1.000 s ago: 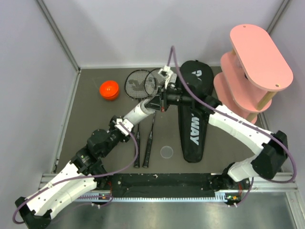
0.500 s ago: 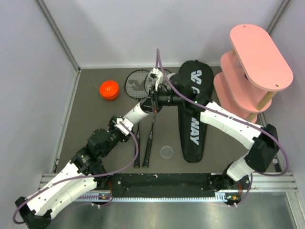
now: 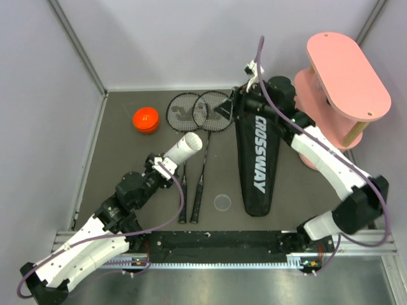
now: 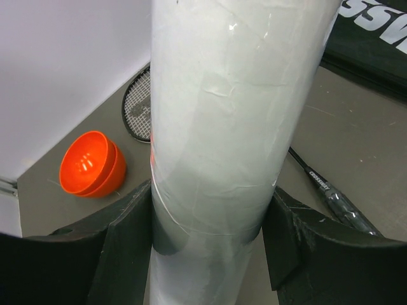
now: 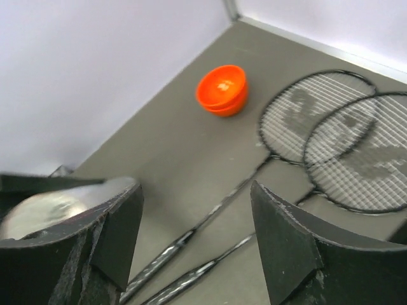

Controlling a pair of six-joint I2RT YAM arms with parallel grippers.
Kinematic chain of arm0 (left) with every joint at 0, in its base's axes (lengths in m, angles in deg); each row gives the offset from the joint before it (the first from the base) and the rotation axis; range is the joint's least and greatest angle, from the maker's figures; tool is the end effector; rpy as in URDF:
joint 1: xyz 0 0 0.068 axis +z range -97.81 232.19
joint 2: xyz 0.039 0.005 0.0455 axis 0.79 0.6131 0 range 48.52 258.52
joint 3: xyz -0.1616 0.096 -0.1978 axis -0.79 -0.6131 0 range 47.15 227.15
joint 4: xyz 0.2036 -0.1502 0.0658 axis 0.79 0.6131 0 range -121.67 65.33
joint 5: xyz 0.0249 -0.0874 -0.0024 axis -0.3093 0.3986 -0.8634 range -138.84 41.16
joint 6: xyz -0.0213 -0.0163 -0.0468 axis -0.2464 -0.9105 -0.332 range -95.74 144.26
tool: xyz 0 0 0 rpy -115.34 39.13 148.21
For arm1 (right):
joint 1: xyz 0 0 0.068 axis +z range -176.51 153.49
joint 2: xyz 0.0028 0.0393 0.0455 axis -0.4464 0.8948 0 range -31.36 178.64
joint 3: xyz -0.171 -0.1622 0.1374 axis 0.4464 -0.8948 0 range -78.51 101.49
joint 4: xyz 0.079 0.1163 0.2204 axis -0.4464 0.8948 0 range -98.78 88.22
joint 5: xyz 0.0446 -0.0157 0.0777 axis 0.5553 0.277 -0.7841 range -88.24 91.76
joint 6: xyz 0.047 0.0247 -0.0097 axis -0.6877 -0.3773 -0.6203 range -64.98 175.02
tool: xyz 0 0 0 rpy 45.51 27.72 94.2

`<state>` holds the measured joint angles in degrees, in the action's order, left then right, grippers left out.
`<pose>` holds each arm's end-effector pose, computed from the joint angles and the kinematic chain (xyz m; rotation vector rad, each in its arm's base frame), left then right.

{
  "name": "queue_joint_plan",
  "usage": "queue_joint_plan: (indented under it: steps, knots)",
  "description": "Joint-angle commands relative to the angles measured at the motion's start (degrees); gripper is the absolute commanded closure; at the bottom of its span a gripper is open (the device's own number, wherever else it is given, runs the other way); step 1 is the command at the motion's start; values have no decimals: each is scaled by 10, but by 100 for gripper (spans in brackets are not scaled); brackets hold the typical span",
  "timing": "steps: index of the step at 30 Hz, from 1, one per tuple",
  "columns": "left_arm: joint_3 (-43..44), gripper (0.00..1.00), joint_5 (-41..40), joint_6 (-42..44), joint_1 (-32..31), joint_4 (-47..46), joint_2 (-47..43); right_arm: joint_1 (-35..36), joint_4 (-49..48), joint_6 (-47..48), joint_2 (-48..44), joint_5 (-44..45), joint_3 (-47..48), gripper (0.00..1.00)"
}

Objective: Pack up the badminton gear

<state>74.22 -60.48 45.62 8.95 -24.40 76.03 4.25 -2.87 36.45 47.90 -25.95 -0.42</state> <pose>0.1062 -0.0901 0.2789 0.7792 1.5153 -0.1116 0.2680 0.1788 0.4148 -0.5659 1.7023 1.0390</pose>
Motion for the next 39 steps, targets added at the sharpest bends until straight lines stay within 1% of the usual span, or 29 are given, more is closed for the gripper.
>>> queue_joint_plan:
  steps: [1,2,3,4,6,7,8,10,11,13,14,16,17,18,20,24,30,34,39]
  knots:
    - [4,100,3,4,-3,-56,-9,-46,-3,45,111,34,72,30]
    - [4,100,5,4,-2,-55,-9,-58,-2,52,132,45,86,30]
    - [4,100,6,4,-2,-55,-8,-63,3,63,153,55,122,29]
    - [4,100,7,4,-3,-56,-8,-68,11,71,197,61,141,28]
    - [4,100,8,3,-3,-57,-8,-82,15,92,243,76,195,26]
    - [4,100,9,3,-3,-58,-9,-88,16,99,288,79,213,25]
    - [4,100,10,3,-3,-58,-8,-96,18,104,316,79,253,24]
    - [4,100,12,1,-2,-57,-8,-106,21,92,367,78,300,23]
    - [4,100,13,2,-3,-58,-8,-111,30,84,424,67,353,23]
    - [4,100,13,3,-2,-59,-9,-118,34,64,475,57,405,23]
    - [3,100,13,3,-2,-58,-9,-120,35,59,515,52,446,22]
    - [3,100,12,3,-3,-59,-10,-122,33,51,555,51,485,22]
    - [3,100,13,3,-2,-57,-9,-122,33,50,571,49,523,22]
    - [3,100,13,3,-3,-57,-9,-122,31,49,602,49,538,21]
    - [2,100,14,2,-3,-58,-8,-123,30,48,627,57,573,20]
    - [3,100,14,3,-3,-57,-8,-126,25,53,659,75,584,19]
    - [4,100,16,1,-3,-57,-11,-132,51,56,691,47,575,20]
    - [4,100,17,2,-3,-56,-12,-132,65,71,672,51,538,23]
    - [4,100,19,1,-3,-57,-11,-132,89,85,604,73,464,28]
